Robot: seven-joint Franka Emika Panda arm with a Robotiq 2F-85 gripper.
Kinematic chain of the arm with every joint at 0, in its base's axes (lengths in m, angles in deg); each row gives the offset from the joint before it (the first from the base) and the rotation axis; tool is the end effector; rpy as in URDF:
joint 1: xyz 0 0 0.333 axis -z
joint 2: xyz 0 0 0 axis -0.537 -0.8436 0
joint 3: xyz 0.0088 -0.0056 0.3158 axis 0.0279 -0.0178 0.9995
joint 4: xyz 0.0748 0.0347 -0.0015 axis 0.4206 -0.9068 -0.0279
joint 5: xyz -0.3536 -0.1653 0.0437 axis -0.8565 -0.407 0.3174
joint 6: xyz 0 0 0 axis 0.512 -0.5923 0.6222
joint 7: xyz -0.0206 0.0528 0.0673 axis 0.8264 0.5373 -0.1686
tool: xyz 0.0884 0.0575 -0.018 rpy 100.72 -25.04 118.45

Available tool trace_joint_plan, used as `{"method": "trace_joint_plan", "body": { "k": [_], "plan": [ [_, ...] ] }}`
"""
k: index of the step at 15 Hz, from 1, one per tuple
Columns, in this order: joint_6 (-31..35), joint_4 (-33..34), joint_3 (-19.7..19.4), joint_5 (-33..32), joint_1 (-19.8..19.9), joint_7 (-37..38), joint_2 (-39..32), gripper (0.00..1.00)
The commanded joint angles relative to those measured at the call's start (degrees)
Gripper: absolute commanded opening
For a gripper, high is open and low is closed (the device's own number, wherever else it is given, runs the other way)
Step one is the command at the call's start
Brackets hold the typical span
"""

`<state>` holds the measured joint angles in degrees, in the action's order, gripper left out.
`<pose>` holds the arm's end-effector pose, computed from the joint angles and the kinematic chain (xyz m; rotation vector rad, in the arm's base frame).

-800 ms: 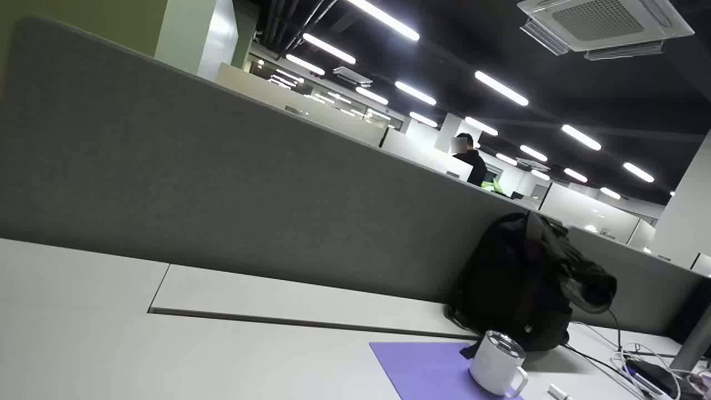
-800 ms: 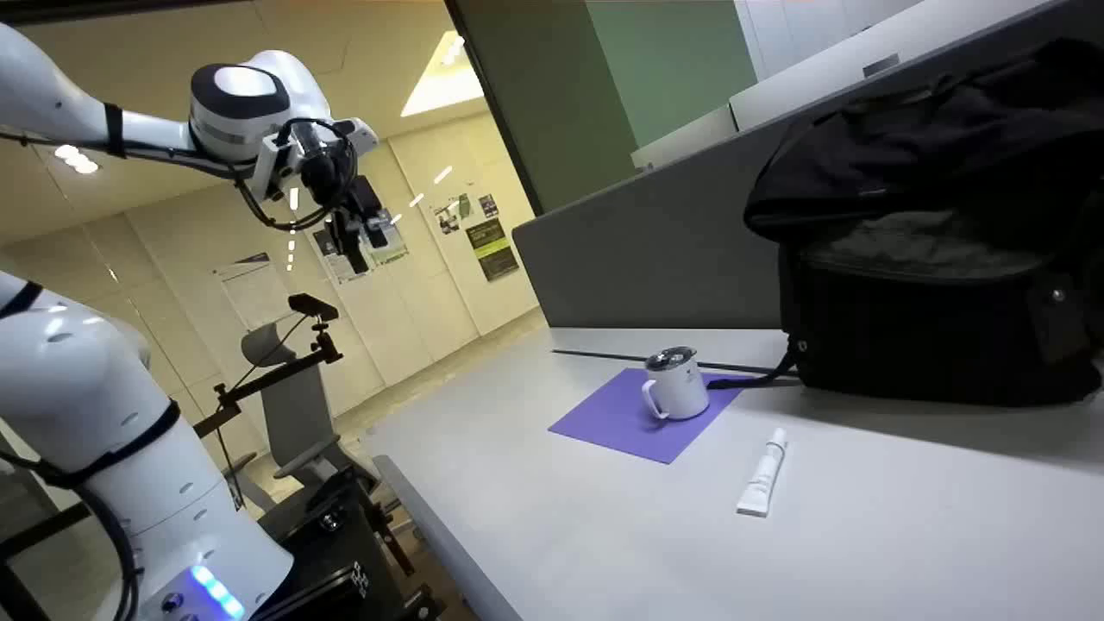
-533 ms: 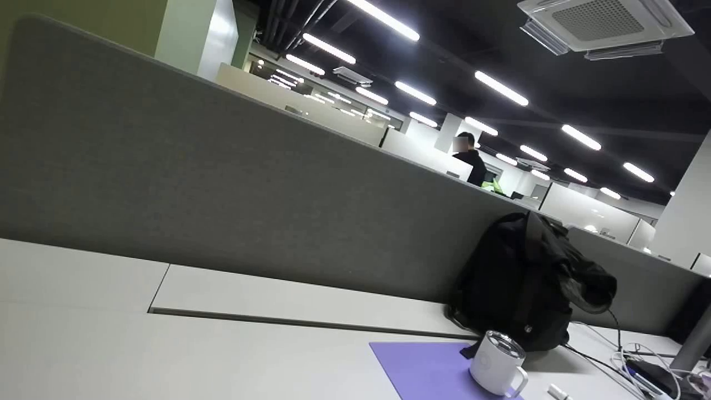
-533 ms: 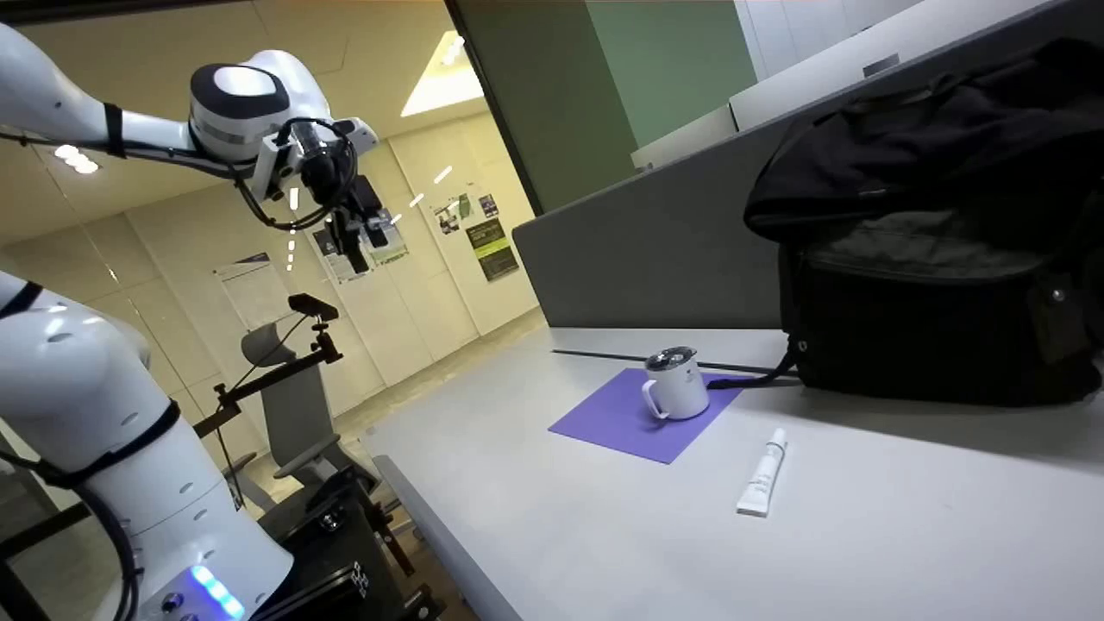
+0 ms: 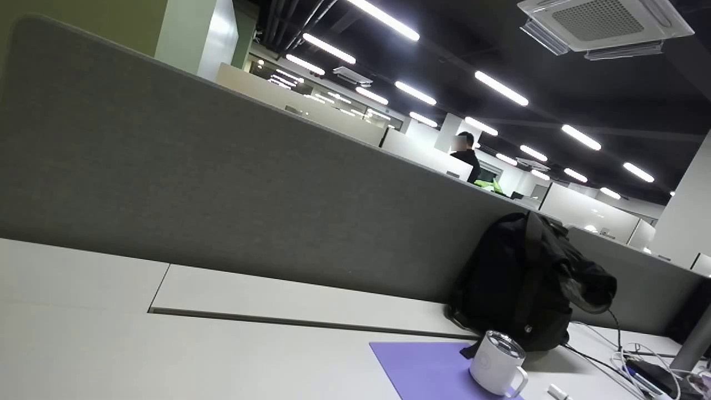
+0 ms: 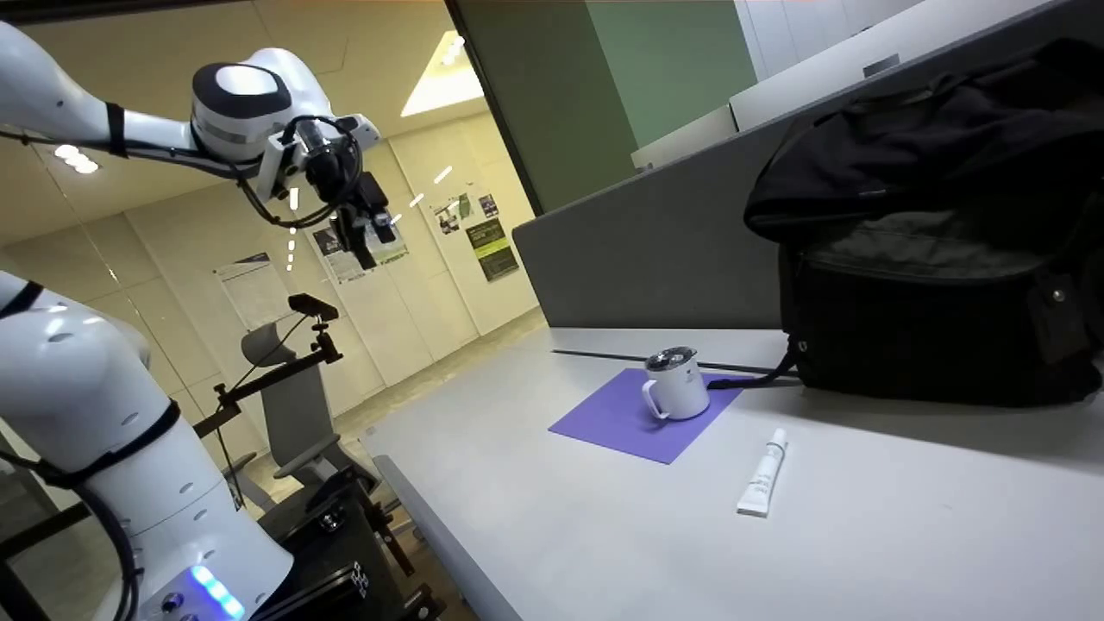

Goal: Open the coffee mug.

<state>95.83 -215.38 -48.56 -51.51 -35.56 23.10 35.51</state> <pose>0.3627 0.0678 0.4824 2.8815 0.3918 -0.0365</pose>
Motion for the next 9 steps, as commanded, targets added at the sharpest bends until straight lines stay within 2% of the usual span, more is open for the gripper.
{"method": "trace_joint_plan", "body": {
  "k": [1,3,5,7,9],
  "plan": [
    [11.8,2.1,-3.7,-5.3,1.3,-2.1,-6.1,1.0],
    [20.0,4.2,-6.5,-6.9,2.7,-4.5,-12.4,1.0],
    [26.0,7.2,-9.7,-5.5,3.5,-8.4,-19.5,1.0],
    [27.6,11.7,-12.7,-1.3,3.6,-14.0,-27.0,1.0],
    [25.5,18.0,-14.2,2.5,4.4,-18.4,-34.6,1.0]
  ]
}}
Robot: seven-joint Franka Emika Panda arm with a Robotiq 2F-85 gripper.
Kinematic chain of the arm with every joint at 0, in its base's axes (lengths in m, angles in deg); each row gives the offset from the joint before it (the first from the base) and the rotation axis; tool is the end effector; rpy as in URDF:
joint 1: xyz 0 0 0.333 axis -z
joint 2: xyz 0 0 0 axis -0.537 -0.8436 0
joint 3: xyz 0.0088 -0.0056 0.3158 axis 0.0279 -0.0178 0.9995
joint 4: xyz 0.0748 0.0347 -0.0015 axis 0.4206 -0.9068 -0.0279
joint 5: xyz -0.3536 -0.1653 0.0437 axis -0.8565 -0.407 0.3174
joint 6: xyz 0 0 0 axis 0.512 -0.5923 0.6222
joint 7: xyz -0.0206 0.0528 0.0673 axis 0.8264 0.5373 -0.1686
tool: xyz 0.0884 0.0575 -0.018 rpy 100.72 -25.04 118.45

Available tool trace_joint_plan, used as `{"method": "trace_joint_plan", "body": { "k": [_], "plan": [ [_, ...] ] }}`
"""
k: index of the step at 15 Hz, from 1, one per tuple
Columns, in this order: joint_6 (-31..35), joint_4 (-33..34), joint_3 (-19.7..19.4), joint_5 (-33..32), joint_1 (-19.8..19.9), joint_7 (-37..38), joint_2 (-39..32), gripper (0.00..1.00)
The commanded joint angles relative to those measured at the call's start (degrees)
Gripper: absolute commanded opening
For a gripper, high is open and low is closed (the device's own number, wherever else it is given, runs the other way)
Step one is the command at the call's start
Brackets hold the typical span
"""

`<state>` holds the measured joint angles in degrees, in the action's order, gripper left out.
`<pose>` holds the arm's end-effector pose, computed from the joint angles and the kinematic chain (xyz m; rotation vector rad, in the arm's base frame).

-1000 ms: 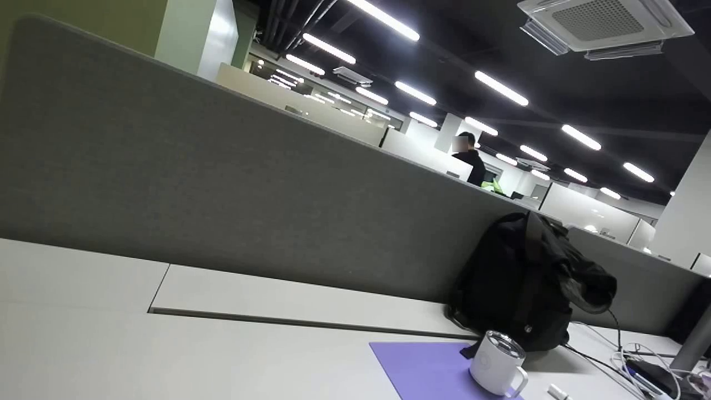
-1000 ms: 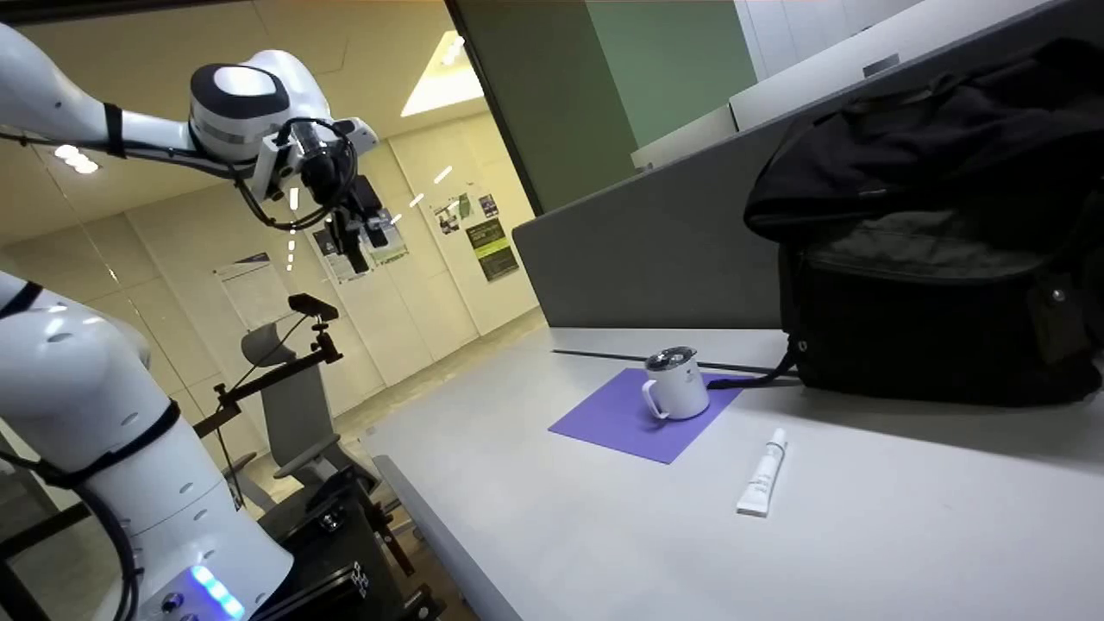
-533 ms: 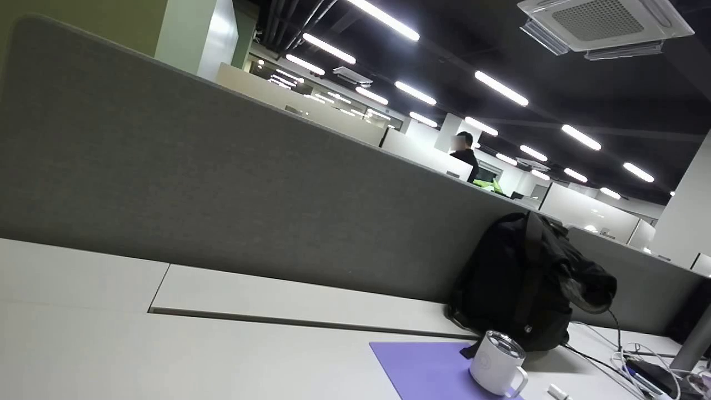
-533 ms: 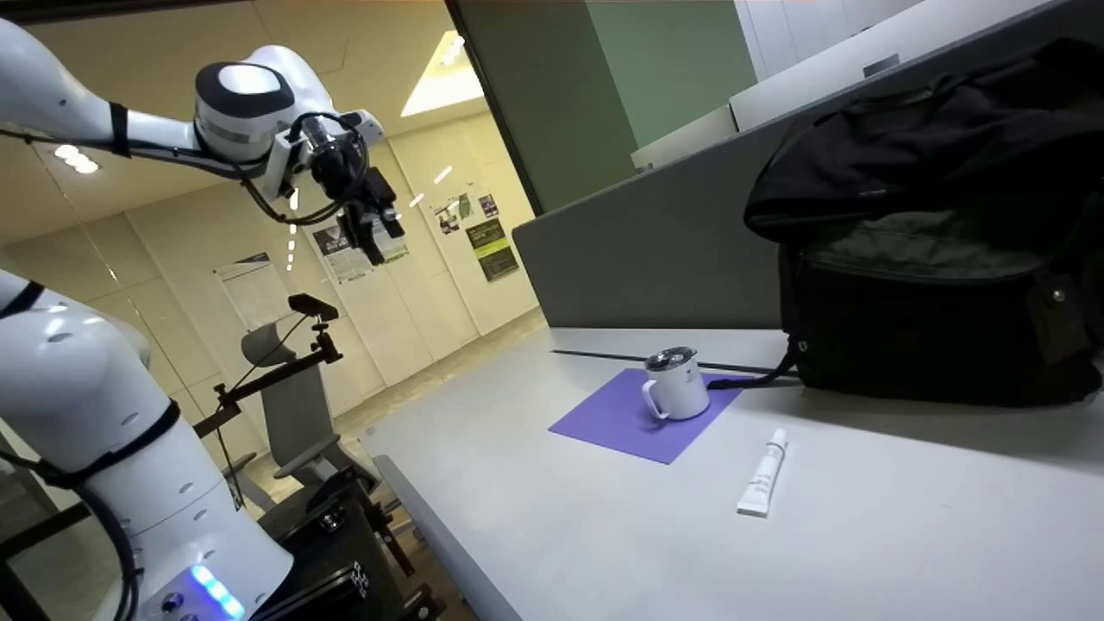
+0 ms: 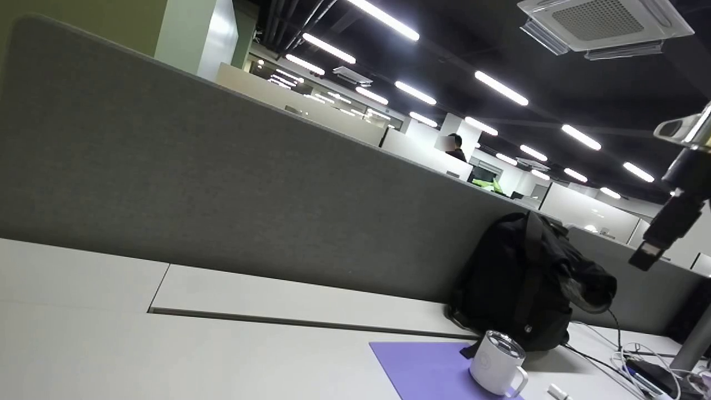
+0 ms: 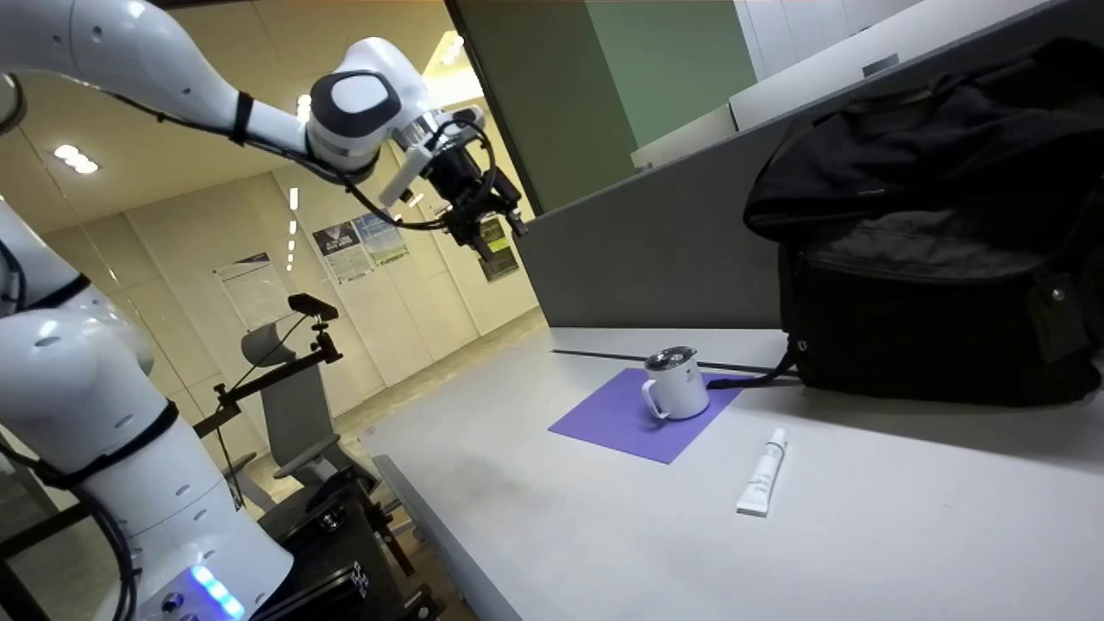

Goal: Open the coffee mug.

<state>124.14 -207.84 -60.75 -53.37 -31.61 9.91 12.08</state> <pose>0.4914 -0.0391 0.4157 2.9340 0.4710 0.2347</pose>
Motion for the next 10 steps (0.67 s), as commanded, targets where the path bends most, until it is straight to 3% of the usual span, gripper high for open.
{"method": "trace_joint_plan", "body": {
  "k": [1,2,3,6,10],
  "plan": [
    [-5.5,14.0,-2.3,5.5,1.2,-7.2,-14.4,1.0],
    [-8.9,16.6,-2.2,6.1,1.8,-7.2,-16.4,1.0],
    [-3.3,8.9,-1.4,4.5,1.8,-5.7,-10.9,1.0],
    [-6.6,14.9,-1.3,5.2,2.8,-6.8,-16.7,1.0],
    [-7.3,15.7,-1.2,5.2,2.7,-6.8,-16.9,1.0]
  ]
}}
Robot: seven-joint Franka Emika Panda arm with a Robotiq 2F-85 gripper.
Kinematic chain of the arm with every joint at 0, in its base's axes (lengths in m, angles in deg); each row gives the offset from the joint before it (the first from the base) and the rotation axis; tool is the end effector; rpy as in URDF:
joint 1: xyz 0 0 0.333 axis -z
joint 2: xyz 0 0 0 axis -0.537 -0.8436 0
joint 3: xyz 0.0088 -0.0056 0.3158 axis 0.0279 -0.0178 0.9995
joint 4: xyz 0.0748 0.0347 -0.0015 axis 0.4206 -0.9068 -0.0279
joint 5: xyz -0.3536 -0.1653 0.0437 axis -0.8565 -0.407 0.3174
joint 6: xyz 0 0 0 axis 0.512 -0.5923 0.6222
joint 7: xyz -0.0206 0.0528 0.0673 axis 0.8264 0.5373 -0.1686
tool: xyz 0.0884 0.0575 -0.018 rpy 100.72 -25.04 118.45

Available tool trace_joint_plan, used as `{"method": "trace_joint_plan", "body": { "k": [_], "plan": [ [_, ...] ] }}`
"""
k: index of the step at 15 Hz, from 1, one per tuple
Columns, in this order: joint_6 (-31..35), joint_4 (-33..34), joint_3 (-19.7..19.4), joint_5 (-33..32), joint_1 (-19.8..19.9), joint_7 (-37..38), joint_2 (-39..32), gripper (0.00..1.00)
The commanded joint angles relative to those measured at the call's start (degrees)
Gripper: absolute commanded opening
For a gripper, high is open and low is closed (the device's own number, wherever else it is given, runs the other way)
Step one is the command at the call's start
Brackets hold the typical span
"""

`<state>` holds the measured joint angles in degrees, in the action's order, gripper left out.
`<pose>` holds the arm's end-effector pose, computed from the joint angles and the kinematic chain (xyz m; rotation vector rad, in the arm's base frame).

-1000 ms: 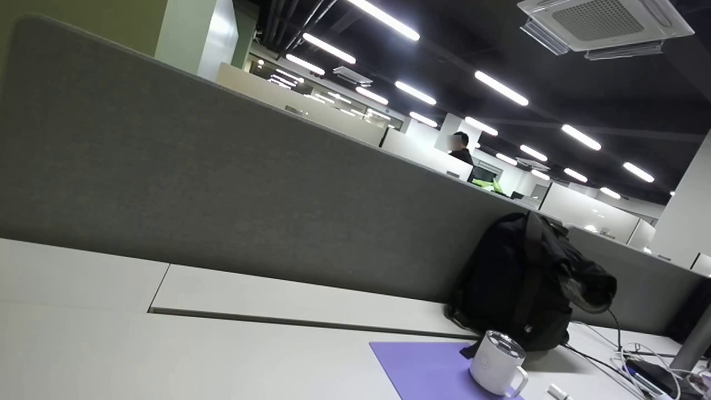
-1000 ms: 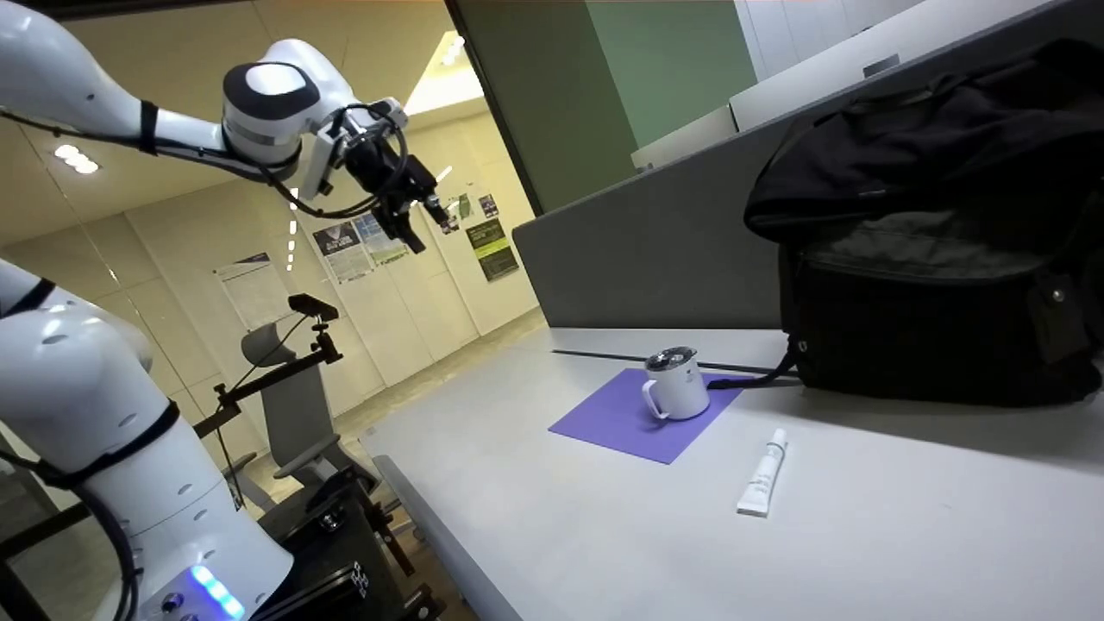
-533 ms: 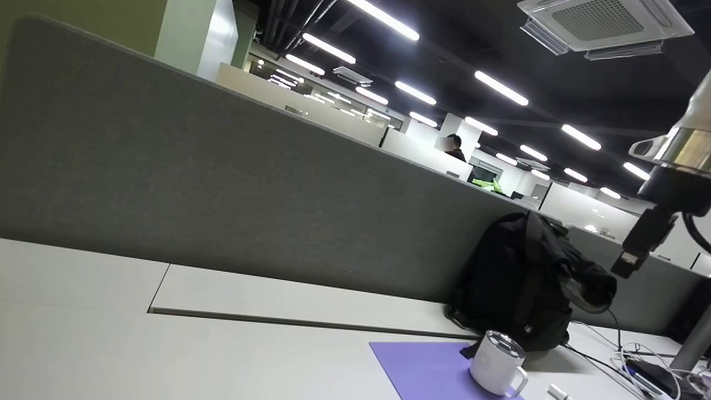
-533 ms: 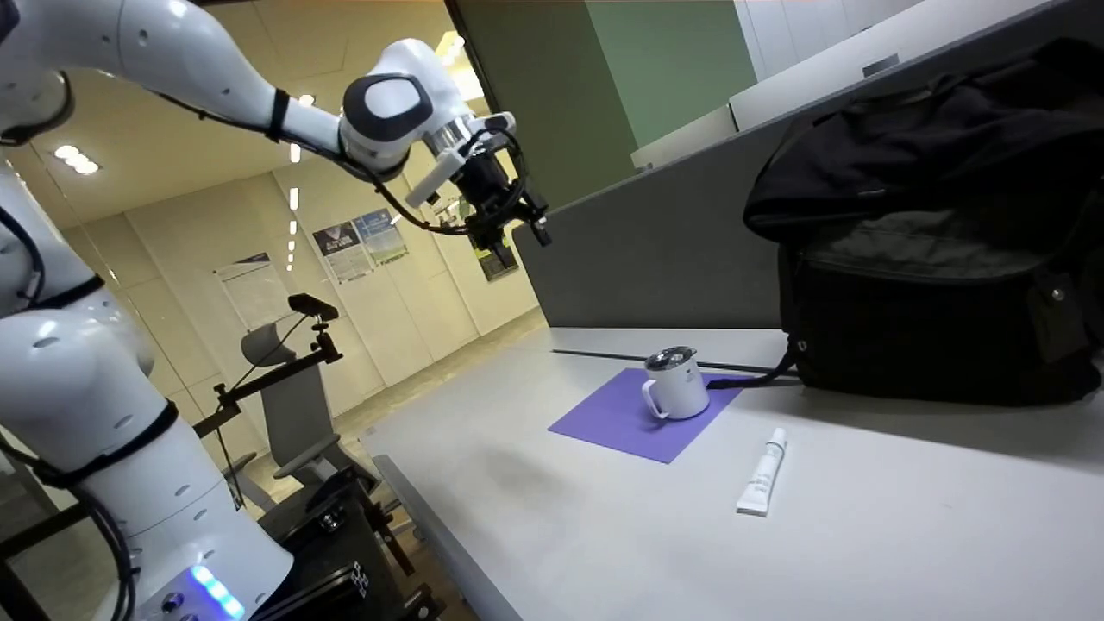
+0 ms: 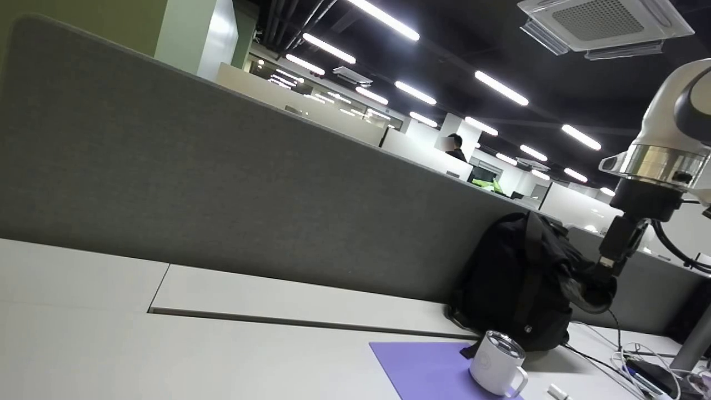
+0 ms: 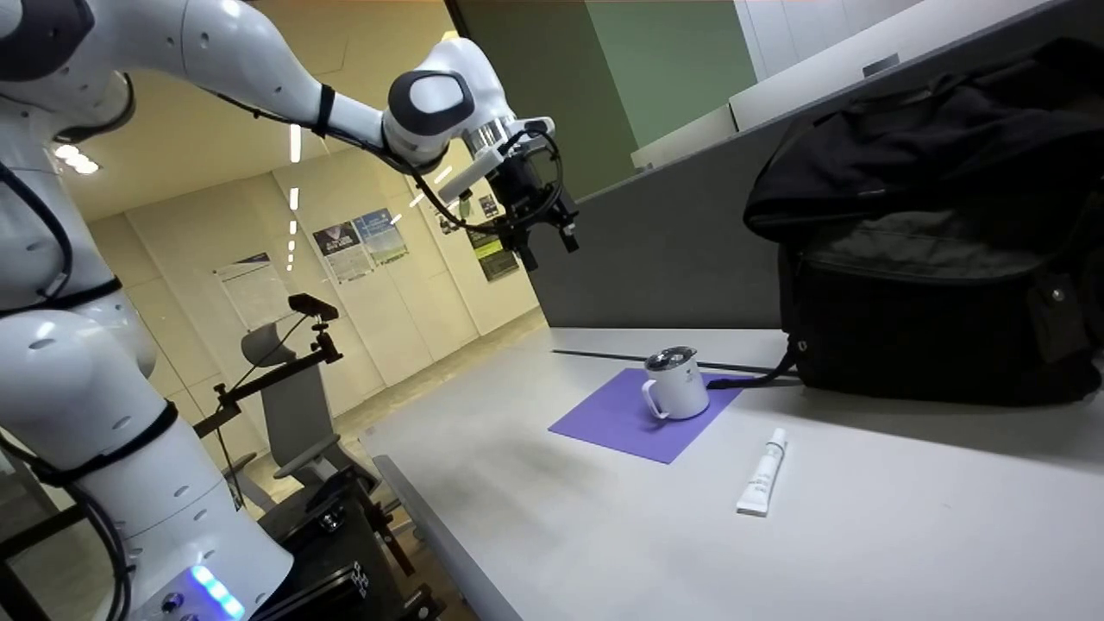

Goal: Open the coffee mug.

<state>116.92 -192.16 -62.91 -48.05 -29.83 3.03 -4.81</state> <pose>0.5627 -0.0829 0.3726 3.0139 0.4647 0.0185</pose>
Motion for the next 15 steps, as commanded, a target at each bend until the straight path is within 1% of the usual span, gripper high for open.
{"method": "trace_joint_plan", "body": {
  "k": [1,6,7,8,9,10,11,12,14,15],
  "plan": [
    [-0.1,0.1,0.9,-0.1,0.9,0.1,0.0,1.0],
    [-0.1,0.1,0.9,-0.1,0.9,0.1,0.0,1.0],
    [1.8,1.8,0.8,-0.7,1.0,1.2,-2.1,1.0],
    [3.0,4.0,0.9,0.5,1.4,-0.5,-4.8,1.0],
    [5.4,5.3,0.9,0.3,1.6,-0.1,-6.9,1.0],
    [7.0,7.2,1.1,0.9,2.1,-1.7,-9.4,1.0],
    [8.9,9.0,1.4,1.0,2.6,-2.3,-12.1,0.96],
    [9.6,11.3,1.8,1.3,3.1,-3.1,-14.9,0.73],
    [9.2,15.8,2.9,1.5,4.0,-4.1,-20.2,0.7],
    [8.1,18.0,3.5,1.6,4.5,-4.6,-22.5,0.62]
  ]
}}
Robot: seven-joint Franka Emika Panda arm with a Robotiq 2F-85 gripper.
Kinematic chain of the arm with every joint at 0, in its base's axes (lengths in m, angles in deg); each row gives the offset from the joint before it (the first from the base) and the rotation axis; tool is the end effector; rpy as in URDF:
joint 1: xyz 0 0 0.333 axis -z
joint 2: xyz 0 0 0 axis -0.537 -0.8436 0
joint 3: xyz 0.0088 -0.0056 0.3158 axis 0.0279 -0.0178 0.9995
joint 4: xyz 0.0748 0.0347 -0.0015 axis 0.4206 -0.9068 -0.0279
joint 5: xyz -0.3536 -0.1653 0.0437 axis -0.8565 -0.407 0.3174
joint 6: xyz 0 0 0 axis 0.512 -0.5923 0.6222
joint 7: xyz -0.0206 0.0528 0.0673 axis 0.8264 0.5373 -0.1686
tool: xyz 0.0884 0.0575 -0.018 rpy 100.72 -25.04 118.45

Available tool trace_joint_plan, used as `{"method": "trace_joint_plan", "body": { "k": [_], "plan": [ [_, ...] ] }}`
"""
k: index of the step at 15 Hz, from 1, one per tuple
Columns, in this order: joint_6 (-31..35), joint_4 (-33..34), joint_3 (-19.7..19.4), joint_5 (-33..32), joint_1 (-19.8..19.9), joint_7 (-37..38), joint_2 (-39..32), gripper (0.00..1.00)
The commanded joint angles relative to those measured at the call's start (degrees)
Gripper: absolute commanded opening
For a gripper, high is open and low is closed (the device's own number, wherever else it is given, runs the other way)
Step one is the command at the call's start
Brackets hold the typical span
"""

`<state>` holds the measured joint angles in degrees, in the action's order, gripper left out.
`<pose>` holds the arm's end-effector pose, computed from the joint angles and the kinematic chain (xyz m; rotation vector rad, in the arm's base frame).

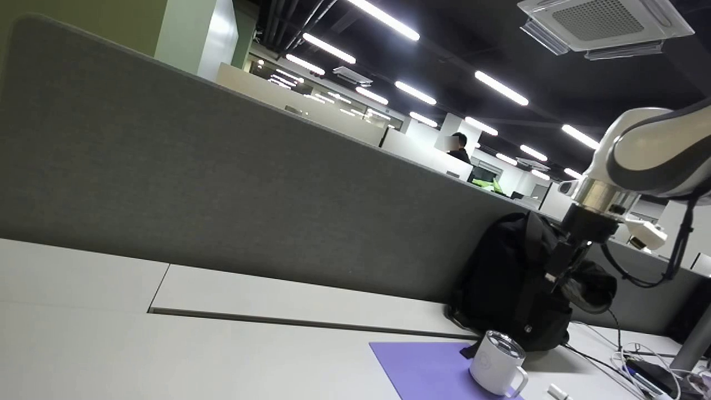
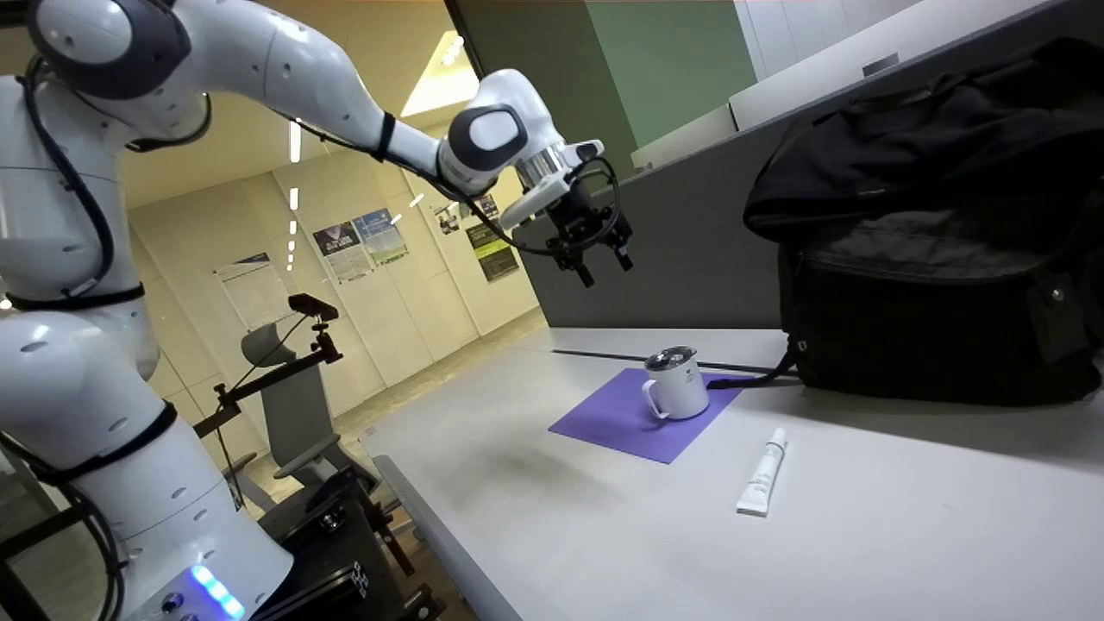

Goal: Open the coffee mug.

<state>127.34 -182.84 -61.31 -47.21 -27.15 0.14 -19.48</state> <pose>0.6262 -0.1001 0.3085 2.9805 0.5151 0.1439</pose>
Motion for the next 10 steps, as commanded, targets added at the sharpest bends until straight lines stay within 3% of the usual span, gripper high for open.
{"method": "trace_joint_plan", "body": {
  "k": [1,8,10],
  "plan": [
    [-3.0,10.7,2.4,0.7,2.2,-1.7,-10.2,0.55],
    [-8.0,17.4,6.4,3.1,5.6,-4.8,-16.9,0.06],
    [-9.1,18.6,6.8,3.6,6.0,-5.4,-17.6,0.0]
  ]
}}
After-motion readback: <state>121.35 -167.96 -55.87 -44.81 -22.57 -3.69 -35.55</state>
